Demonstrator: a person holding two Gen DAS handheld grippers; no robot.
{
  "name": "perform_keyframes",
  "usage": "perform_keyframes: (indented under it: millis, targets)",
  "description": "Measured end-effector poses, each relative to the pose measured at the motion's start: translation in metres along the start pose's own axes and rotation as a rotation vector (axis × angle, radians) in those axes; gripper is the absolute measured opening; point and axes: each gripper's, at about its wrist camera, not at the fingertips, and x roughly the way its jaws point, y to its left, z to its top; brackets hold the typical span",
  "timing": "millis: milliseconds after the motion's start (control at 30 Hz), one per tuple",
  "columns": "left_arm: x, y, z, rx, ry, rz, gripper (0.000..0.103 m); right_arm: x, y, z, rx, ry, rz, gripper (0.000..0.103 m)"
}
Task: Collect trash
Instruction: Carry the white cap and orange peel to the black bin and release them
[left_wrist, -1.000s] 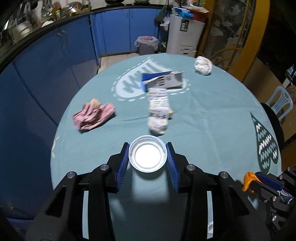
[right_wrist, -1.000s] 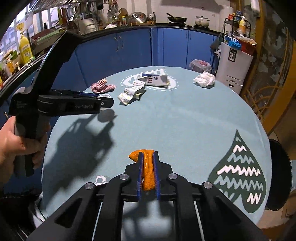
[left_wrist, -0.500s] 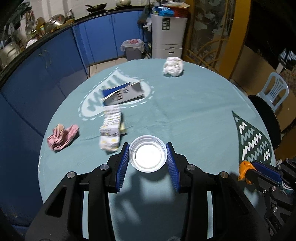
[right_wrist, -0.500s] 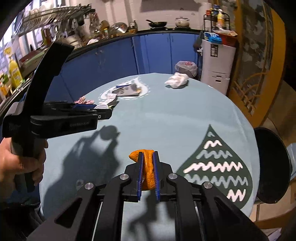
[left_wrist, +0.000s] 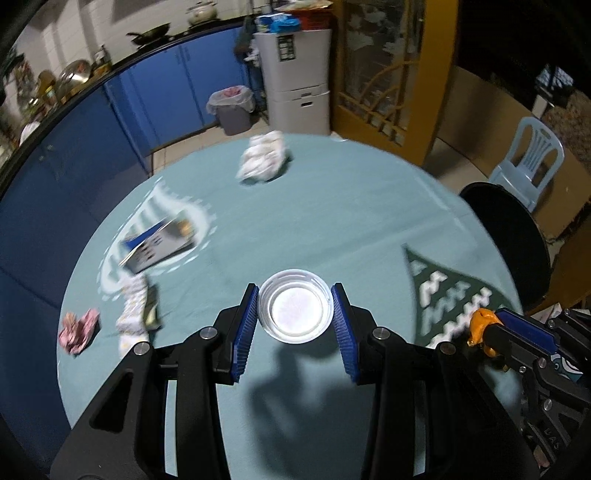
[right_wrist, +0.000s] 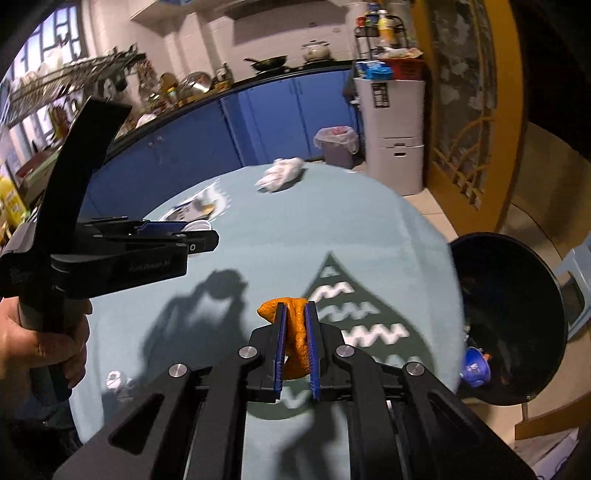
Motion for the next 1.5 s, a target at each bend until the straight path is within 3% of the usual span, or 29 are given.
perform_keyframes:
  millis: [300,900,1500]
  targets:
    - [0.011,-0.071,0.033,0.117,-0.006,-0.047,0.041,-0.016,-0.048,0.003,0.074,-0.031,-0.044,0.011]
    - [0.044,-0.179,0.071,0.251,0.006,-0.133,0.041,-0.021,-0.156,0.011,0.241,-0.048,-0.139,0.011]
    - [0.088,-0.238,0.091,0.249,0.080,-0.196,0.044,-0.001,-0.216,0.016,0.370,-0.010,-0.203,0.011]
